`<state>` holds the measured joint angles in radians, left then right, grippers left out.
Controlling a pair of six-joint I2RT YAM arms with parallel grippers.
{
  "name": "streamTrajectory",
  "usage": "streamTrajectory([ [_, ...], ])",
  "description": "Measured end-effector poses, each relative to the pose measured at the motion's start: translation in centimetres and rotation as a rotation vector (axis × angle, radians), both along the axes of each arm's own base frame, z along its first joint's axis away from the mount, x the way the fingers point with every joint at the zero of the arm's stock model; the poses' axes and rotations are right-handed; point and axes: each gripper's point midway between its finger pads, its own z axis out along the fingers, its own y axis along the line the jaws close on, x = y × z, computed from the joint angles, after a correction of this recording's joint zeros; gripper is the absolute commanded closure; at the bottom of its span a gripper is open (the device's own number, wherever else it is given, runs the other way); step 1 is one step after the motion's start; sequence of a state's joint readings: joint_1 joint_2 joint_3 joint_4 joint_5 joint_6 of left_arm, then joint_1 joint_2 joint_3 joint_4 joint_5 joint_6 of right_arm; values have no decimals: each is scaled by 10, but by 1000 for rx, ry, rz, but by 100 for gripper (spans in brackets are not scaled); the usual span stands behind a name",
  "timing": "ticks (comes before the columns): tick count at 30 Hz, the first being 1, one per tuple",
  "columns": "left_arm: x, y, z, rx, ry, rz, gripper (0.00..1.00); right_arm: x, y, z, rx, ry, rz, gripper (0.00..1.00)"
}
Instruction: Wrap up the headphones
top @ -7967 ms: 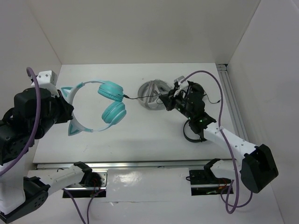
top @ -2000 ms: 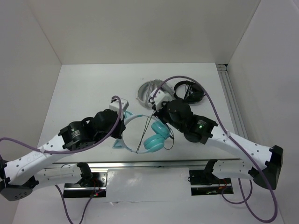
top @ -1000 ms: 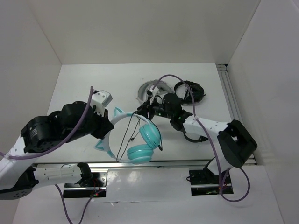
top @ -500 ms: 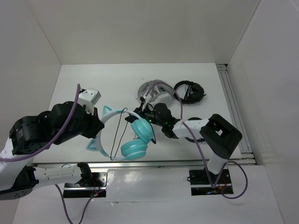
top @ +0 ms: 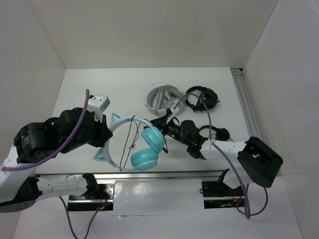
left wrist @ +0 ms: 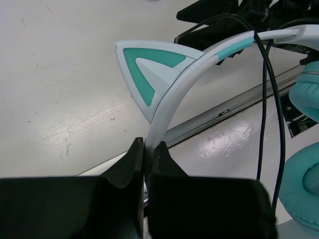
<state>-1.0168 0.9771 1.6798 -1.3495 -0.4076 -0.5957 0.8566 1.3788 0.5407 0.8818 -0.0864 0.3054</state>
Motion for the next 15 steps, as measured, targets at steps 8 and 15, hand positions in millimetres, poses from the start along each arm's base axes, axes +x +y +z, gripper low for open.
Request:
streamTrajectory([
  [8, 3, -1, 8, -15, -8, 20, 100, -47, 21, -51, -87, 64, 188, 37],
  [15, 5, -3, 6, -1, -1, 21, 100, -71, 19, -68, -105, 85, 231, 37],
])
